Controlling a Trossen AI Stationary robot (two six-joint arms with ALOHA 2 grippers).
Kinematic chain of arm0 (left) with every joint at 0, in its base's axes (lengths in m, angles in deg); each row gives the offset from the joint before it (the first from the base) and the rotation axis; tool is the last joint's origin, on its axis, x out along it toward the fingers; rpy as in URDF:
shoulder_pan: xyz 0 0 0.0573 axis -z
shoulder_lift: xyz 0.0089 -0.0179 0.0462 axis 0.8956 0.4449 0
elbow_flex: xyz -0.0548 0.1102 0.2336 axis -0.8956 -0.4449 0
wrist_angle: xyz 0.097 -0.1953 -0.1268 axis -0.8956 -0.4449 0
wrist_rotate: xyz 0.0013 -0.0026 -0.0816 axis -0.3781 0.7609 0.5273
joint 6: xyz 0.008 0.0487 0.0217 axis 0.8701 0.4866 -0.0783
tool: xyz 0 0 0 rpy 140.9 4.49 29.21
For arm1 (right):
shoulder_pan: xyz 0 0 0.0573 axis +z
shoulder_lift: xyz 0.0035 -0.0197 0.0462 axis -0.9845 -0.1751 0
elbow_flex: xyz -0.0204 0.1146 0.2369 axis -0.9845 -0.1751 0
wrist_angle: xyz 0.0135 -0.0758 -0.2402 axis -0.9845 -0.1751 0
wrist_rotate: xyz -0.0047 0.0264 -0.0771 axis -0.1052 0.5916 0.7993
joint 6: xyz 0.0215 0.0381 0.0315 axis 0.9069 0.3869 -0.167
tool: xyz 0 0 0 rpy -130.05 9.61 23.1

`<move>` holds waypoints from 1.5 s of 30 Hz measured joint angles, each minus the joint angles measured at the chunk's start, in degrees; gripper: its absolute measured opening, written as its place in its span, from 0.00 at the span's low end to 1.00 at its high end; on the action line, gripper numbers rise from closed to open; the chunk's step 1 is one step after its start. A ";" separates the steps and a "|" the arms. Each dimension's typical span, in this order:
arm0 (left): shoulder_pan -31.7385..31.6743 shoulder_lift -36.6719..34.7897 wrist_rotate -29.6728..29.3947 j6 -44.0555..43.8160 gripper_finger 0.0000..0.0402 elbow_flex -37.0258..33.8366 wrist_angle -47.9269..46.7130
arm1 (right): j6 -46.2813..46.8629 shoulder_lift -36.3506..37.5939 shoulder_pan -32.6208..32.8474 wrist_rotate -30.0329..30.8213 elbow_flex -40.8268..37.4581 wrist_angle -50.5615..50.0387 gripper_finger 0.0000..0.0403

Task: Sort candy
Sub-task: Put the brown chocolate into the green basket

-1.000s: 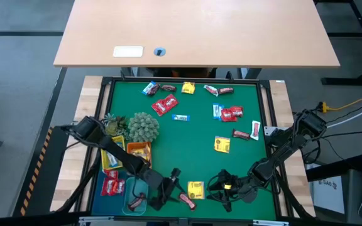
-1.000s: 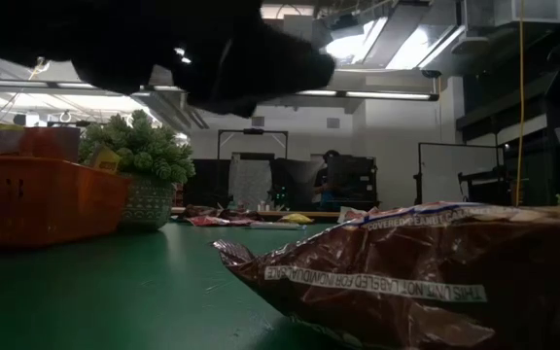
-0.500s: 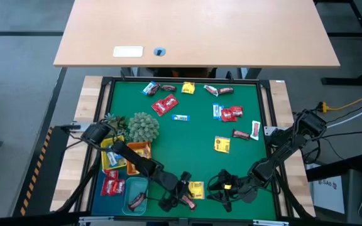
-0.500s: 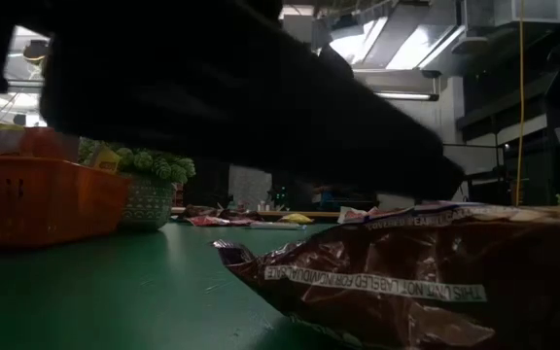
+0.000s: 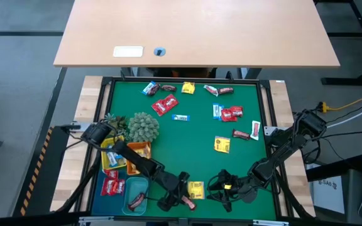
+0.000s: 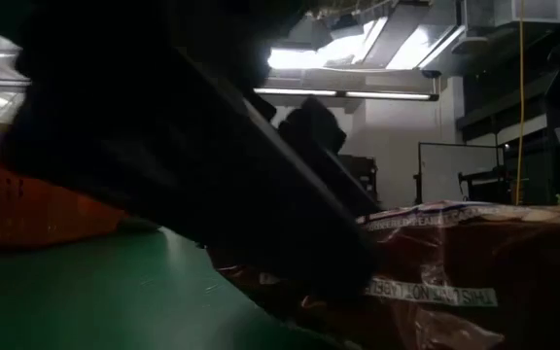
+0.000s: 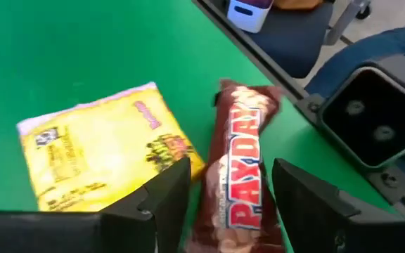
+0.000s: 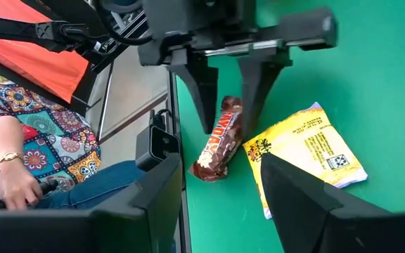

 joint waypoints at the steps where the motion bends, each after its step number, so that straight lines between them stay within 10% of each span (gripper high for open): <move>1: -0.18 0.18 0.39 -0.01 0.47 0.00 0.23 | 0.00 0.00 0.00 0.01 0.00 0.00 0.48; 31: -0.16 -6.56 2.12 -1.52 0.25 0.15 -1.14 | -0.01 0.00 0.00 0.00 0.00 -0.02 0.48; 45: 4.54 -27.58 2.70 -11.56 0.25 0.31 -43.85 | -0.02 0.00 0.00 0.02 0.00 -0.07 0.48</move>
